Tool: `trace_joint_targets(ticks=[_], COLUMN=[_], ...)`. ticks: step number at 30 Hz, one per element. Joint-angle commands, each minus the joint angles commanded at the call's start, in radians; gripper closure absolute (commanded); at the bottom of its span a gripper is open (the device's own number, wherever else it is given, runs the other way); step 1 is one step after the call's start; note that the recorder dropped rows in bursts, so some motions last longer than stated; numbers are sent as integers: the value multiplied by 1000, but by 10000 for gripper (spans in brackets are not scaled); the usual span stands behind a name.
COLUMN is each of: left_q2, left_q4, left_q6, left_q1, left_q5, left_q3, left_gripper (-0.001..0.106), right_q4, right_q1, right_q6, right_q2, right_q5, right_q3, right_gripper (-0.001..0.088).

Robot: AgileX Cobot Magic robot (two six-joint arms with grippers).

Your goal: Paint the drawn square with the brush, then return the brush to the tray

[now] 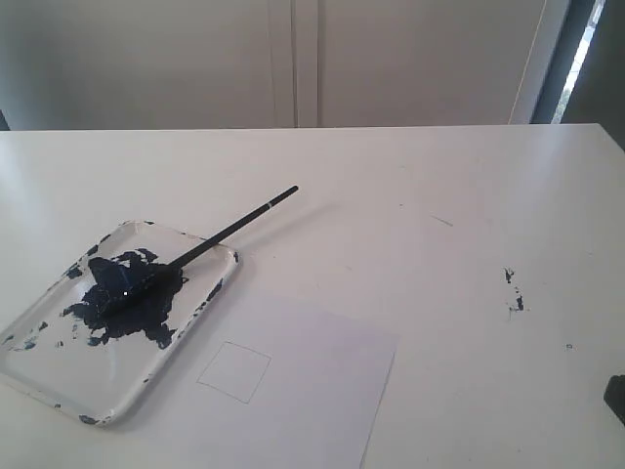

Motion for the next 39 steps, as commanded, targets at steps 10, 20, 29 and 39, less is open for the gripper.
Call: trace_joint_targets(ticks=[10,20,29,39], left_q2=[0,0,0,0], left_q4=[0,0,0,0], left_q6=[0,0,0,0], left_q1=[0,0,0,0], left_q5=[0,0,0,0], left_q3=[0,0,0,0], left_gripper=[1015,1015,1015,1015], right_q4=[-21,-19,-16,-16], right_q1=[0,0,0,0], right_q6=[0,0,0,0], right_q2=[0,0,0,0], right_q5=[-12,-381,-497,-497], right_q3=[0,0,0,0], right_gripper=[868,868,868,868])
